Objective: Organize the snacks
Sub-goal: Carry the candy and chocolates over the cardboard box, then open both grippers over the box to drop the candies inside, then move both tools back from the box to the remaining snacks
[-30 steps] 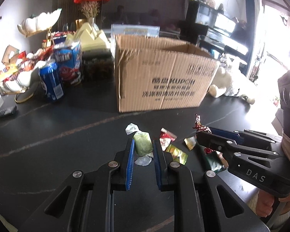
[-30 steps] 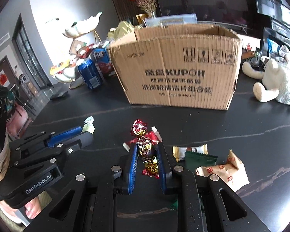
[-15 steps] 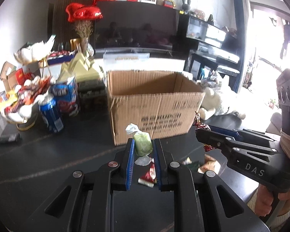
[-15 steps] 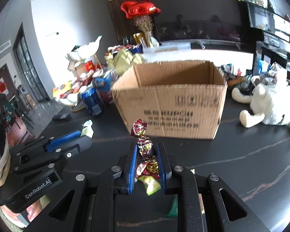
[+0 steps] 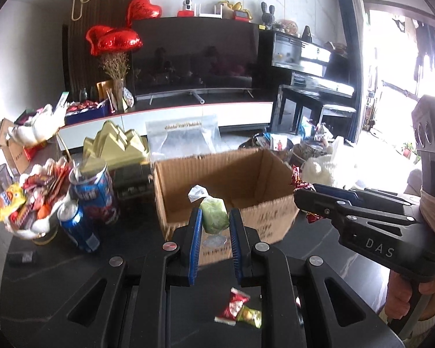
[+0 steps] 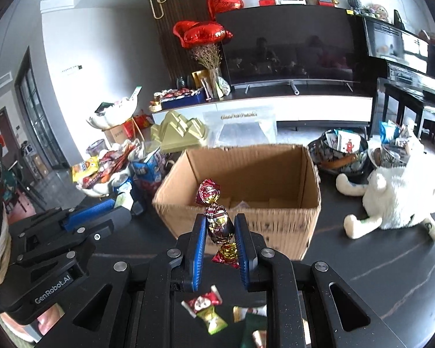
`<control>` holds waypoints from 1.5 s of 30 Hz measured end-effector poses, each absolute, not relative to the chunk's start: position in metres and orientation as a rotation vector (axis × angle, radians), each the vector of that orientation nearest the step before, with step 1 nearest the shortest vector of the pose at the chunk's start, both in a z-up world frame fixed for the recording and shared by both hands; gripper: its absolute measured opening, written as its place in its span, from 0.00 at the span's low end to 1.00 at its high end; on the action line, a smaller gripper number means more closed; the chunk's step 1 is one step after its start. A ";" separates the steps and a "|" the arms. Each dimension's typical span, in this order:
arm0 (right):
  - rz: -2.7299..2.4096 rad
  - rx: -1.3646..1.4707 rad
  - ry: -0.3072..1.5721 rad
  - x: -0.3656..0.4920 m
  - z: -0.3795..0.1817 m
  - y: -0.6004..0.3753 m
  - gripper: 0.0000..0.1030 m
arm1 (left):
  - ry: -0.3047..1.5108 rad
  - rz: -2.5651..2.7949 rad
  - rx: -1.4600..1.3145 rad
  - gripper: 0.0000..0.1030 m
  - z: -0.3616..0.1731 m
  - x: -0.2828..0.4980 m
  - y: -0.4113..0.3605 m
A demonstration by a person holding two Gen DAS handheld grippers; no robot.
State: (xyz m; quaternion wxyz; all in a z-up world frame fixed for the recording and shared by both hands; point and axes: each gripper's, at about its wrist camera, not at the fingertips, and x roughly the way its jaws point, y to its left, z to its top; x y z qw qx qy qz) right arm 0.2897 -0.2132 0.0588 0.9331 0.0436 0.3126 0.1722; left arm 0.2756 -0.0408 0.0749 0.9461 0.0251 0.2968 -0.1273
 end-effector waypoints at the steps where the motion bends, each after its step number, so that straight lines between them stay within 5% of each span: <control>1: 0.353 0.088 0.641 0.293 0.060 -0.214 0.20 | 0.603 -0.260 0.052 0.19 0.076 0.279 -0.041; 18: 0.329 0.066 0.687 0.369 0.048 -0.215 0.21 | 0.679 -0.301 0.015 0.20 0.060 0.370 -0.051; 21: 0.302 0.062 0.685 0.379 0.043 -0.217 0.22 | 0.684 -0.282 0.019 0.31 0.055 0.377 -0.050; 24: 0.274 0.063 0.681 0.378 0.041 -0.218 0.37 | 0.668 -0.257 0.046 0.36 0.054 0.370 -0.048; 45: 0.333 -0.027 0.649 0.280 0.037 -0.198 0.37 | 0.600 -0.298 0.121 0.44 0.053 0.270 -0.037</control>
